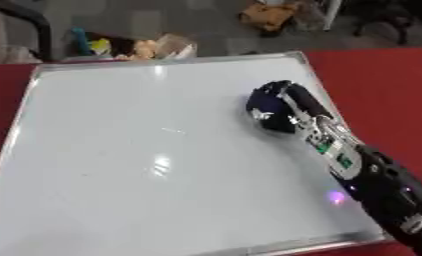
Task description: Wipe the whiteboard clean with a brush.
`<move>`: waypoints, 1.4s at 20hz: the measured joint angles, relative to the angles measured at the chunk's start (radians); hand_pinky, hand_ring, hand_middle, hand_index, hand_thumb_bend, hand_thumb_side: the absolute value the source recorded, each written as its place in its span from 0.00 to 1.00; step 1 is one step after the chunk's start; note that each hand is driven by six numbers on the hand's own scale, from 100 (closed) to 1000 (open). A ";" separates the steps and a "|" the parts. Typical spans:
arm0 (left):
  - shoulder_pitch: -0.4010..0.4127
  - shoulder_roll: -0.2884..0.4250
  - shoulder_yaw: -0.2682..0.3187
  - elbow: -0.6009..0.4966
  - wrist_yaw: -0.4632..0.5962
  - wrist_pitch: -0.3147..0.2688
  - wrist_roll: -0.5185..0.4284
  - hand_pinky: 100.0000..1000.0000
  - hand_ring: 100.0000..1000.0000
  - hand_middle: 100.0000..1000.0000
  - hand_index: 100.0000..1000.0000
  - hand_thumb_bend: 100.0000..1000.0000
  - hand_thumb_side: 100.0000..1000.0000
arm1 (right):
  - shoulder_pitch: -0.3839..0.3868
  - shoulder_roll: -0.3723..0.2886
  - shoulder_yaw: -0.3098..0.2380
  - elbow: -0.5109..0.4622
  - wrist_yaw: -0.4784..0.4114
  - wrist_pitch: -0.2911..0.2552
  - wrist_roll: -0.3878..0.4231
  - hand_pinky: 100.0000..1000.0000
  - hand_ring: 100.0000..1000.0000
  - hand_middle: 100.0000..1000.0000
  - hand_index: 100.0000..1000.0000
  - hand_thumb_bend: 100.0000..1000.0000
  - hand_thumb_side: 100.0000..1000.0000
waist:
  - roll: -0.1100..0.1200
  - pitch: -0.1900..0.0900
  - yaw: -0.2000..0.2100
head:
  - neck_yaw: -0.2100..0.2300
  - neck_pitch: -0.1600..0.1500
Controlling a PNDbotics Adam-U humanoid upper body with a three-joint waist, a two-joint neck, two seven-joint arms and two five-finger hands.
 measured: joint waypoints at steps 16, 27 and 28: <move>0.000 0.000 0.000 0.000 0.000 -0.001 -0.004 0.37 0.54 0.46 0.61 0.23 0.91 | -0.009 0.016 0.015 -0.007 0.016 -0.008 0.013 0.45 0.73 0.56 0.79 0.06 0.56 | 0.000 0.000 0.002 | -0.001 0.000; 0.000 0.000 0.000 0.000 0.000 -0.002 -0.005 0.37 0.54 0.46 0.61 0.23 0.91 | -0.008 0.025 0.010 0.005 0.042 -0.002 0.012 0.46 0.73 0.56 0.81 0.17 0.54 | 0.001 -0.005 -0.005 | 0.004 0.000; 0.000 0.000 0.000 0.000 0.000 -0.002 -0.005 0.37 0.54 0.46 0.61 0.23 0.91 | -0.007 0.025 0.008 0.006 0.042 -0.001 0.011 0.46 0.73 0.56 0.82 0.19 0.54 | 0.001 -0.006 -0.005 | 0.004 0.000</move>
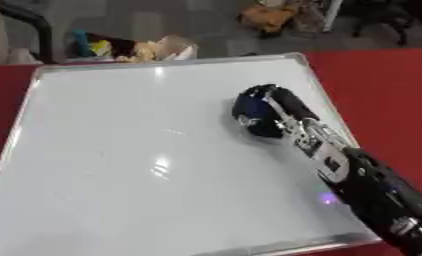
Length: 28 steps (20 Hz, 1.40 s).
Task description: Wipe the whiteboard clean with a brush.
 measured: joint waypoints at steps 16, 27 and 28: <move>0.003 0.000 0.000 0.000 0.000 0.000 0.000 0.37 0.55 0.46 0.61 0.23 0.91 | 0.058 -0.039 -0.078 0.025 -0.027 0.042 -0.045 0.45 0.72 0.56 0.83 0.31 0.52 | 0.006 -0.006 -0.017 | 0.009 0.000; 0.007 0.000 0.000 0.000 0.000 0.000 0.000 0.37 0.55 0.46 0.61 0.23 0.91 | 0.052 -0.044 -0.097 0.071 -0.042 0.054 -0.068 0.45 0.71 0.55 0.83 0.29 0.51 | 0.006 -0.011 -0.023 | 0.011 0.001; 0.007 0.000 0.000 0.000 0.000 0.000 0.000 0.37 0.55 0.46 0.61 0.23 0.91 | 0.051 -0.044 -0.097 0.074 -0.042 0.054 -0.069 0.45 0.71 0.55 0.83 0.29 0.51 | 0.006 -0.012 -0.023 | 0.011 0.001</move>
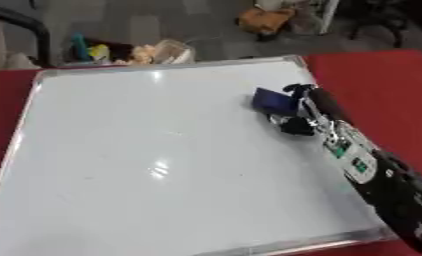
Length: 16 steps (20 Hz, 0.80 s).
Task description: Wipe the whiteboard clean with a brush.
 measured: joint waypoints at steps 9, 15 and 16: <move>0.000 0.000 0.000 0.000 0.000 0.000 0.000 0.37 0.55 0.46 0.61 0.23 0.90 | -0.001 0.000 -0.003 0.007 -0.001 0.000 -0.012 0.43 0.67 0.50 0.77 0.22 0.50 | -0.002 0.000 0.000 | 0.003 0.000; 0.000 0.000 0.000 0.000 0.000 0.000 0.000 0.37 0.55 0.46 0.61 0.23 0.91 | -0.005 0.000 -0.001 0.009 -0.001 0.001 -0.016 0.43 0.66 0.48 0.75 0.19 0.49 | -0.002 0.001 -0.001 | 0.006 0.000; 0.000 0.000 0.000 0.000 0.000 0.000 0.000 0.37 0.55 0.46 0.61 0.23 0.91 | -0.006 0.000 -0.001 0.010 -0.001 0.000 -0.017 0.43 0.66 0.48 0.75 0.19 0.49 | -0.002 0.001 -0.001 | 0.006 0.000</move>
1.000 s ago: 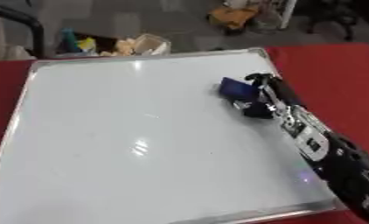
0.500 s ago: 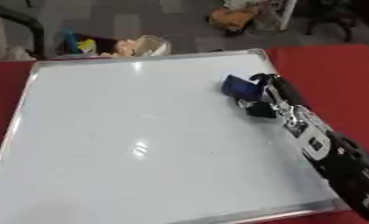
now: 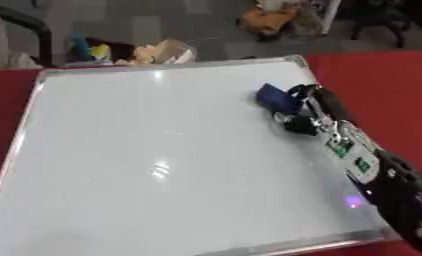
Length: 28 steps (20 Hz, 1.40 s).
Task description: Wipe the whiteboard clean with a brush.
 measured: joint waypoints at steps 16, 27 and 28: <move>0.000 0.000 0.000 0.000 0.000 0.000 -0.001 0.37 0.55 0.46 0.61 0.23 0.91 | -0.041 0.006 0.041 0.007 0.057 -0.022 0.030 0.44 0.65 0.47 0.74 0.15 0.48 | -0.001 0.001 0.000 | 0.000 0.005; 0.000 -0.007 0.000 0.000 0.000 0.000 -0.002 0.37 0.55 0.46 0.61 0.23 0.91 | -0.069 0.036 0.076 0.002 0.130 -0.054 0.068 0.44 0.65 0.47 0.74 0.15 0.48 | 0.000 -0.001 0.000 | -0.001 0.008; 0.000 -0.007 0.000 0.000 0.000 0.000 -0.002 0.37 0.55 0.46 0.61 0.23 0.91 | -0.069 0.037 0.076 0.002 0.131 -0.055 0.069 0.44 0.65 0.47 0.75 0.14 0.48 | 0.000 -0.001 0.000 | -0.001 0.008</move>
